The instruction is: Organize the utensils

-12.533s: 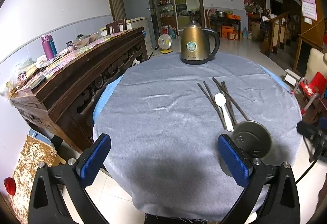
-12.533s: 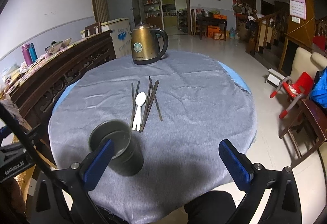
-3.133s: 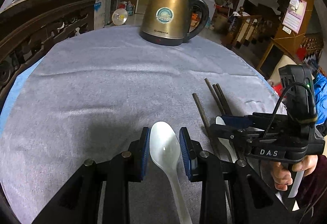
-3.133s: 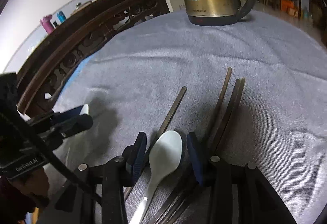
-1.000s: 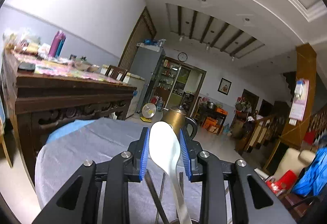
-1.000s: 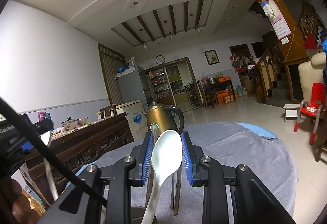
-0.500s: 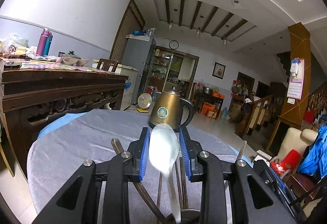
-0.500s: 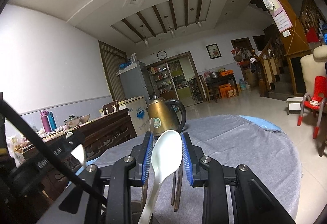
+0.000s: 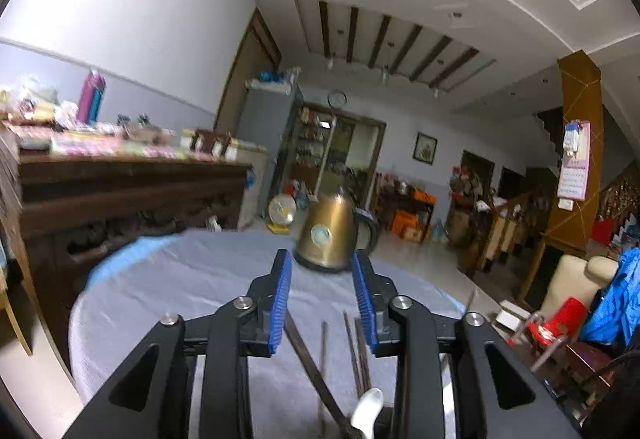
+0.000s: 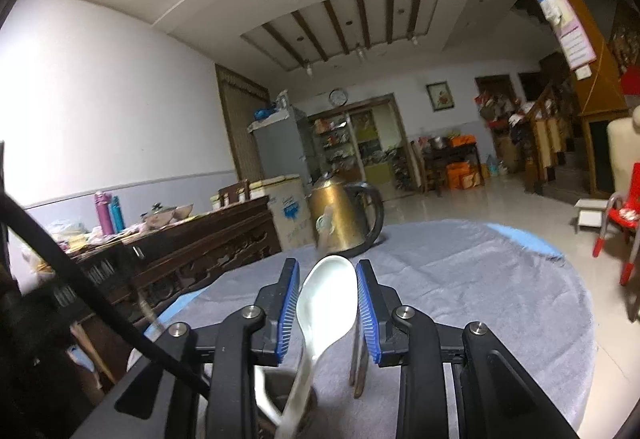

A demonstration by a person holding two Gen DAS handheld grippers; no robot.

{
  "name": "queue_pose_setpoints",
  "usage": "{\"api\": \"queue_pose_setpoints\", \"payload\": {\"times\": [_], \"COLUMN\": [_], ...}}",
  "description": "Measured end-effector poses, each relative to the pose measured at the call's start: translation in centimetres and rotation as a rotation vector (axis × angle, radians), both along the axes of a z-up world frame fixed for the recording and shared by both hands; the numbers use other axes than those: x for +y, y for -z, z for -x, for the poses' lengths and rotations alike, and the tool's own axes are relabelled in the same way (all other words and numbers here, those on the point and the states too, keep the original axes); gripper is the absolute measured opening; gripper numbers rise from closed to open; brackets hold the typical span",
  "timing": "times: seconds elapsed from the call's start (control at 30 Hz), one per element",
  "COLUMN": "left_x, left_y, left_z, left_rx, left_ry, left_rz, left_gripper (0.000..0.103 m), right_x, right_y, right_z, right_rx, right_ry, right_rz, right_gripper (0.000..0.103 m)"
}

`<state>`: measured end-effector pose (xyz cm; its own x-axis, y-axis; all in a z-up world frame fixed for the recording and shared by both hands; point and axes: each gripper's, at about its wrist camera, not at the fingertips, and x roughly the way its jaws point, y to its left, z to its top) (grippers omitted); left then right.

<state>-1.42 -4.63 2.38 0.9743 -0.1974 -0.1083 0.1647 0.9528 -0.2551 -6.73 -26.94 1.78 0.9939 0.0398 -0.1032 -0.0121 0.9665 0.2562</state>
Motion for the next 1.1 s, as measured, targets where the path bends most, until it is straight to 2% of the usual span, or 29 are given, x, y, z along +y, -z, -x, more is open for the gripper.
{"api": "queue_pose_setpoints", "payload": {"times": [0.07, 0.13, 0.27, 0.5, 0.73, 0.87, 1.1], "left_x": [1.2, 2.4, 5.0, 7.6, 8.0, 7.3, 6.2], "left_y": [-0.8, -1.3, -1.4, 0.7, 4.5, 6.6, 8.2], "left_z": [0.5, 0.4, -0.5, -2.7, -5.7, -7.0, -7.9], "left_rx": [-0.021, -0.016, 0.023, 0.137, 0.312, 0.41, 0.501], "left_ry": [-0.049, -0.081, -0.145, -0.204, -0.204, -0.187, -0.16], "left_rz": [0.006, 0.03, 0.065, 0.077, 0.014, -0.039, -0.141], "left_gripper": [0.056, 0.057, 0.062, 0.065, 0.066, 0.066, 0.069], "right_x": [-0.2, -0.9, -3.0, -7.1, -10.2, -10.4, -10.6], "right_y": [0.0, -0.3, -0.9, 0.1, 2.9, 4.1, 6.2], "right_z": [0.2, 0.5, 1.1, 0.6, -1.2, -2.1, -3.6], "right_rx": [-0.001, -0.007, -0.018, 0.076, 0.206, 0.261, 0.34], "right_ry": [0.008, 0.021, 0.094, 0.177, 0.183, 0.152, 0.095], "right_rz": [-0.011, -0.03, -0.067, -0.148, -0.266, -0.287, -0.315], "right_gripper": [0.046, 0.049, 0.049, 0.049, 0.049, 0.049, 0.049]}}
